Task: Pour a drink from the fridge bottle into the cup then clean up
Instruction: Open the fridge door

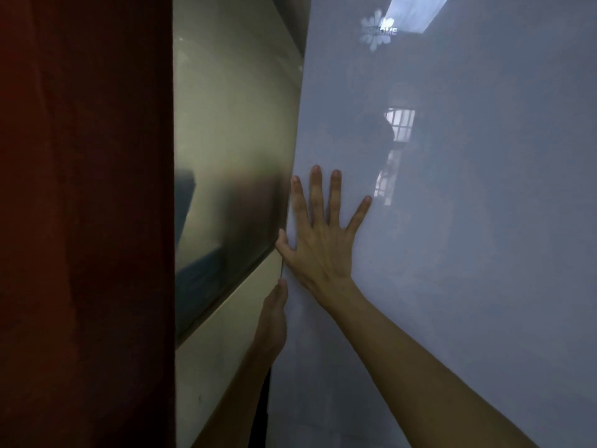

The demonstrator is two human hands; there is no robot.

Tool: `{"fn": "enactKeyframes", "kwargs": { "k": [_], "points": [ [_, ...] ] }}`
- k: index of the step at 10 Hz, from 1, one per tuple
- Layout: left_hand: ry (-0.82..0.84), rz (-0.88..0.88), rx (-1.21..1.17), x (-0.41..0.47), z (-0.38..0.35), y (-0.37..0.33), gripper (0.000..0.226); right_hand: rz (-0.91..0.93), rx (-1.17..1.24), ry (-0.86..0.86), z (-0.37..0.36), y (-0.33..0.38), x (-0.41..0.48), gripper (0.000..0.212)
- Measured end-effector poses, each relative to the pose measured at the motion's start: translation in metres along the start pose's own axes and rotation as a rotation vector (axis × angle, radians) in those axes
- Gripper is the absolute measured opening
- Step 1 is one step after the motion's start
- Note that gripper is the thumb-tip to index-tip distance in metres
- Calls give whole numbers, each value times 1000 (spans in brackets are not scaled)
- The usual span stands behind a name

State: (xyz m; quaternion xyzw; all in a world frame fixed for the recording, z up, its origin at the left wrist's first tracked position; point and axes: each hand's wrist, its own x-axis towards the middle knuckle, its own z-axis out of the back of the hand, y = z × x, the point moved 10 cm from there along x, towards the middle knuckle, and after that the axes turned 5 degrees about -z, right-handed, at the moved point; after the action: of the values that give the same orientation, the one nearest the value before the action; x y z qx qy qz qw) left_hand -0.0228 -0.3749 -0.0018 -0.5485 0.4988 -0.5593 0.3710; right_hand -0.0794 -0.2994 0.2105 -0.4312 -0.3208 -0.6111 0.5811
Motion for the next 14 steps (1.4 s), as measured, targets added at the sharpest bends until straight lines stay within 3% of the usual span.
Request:
{"fn": "enactKeyframes", "kwargs": {
  "k": [2, 4, 5, 7, 9, 11, 12, 14],
  "points": [
    [-118, 13, -221, -20, 0, -23, 93, -3, 8, 11, 13, 3, -6, 82],
    [-150, 11, -161, -38, 5, -25, 82, -15, 5, 25, 32, 8, -15, 81],
    [-175, -11, -70, -56, 7, -41, 53, -14, 15, 28, 43, 10, -19, 81],
    [-197, -130, -67, -94, 7, -52, 55, -5, 51, 25, 73, 11, -35, 83],
    [-304, -129, -26, -147, 7, -66, 39, -1, 96, 69, 114, 9, -55, 83],
    [-247, -141, 54, -215, 2, -86, 69, 0, 166, 101, 165, 3, -81, 85],
    [-212, -182, 132, -247, -3, -99, 54, 2, 223, 102, 193, -2, -97, 87],
    [-185, -229, 207, -306, -18, -112, 47, -45, 299, 138, 245, -18, -127, 87]
  ]
}}
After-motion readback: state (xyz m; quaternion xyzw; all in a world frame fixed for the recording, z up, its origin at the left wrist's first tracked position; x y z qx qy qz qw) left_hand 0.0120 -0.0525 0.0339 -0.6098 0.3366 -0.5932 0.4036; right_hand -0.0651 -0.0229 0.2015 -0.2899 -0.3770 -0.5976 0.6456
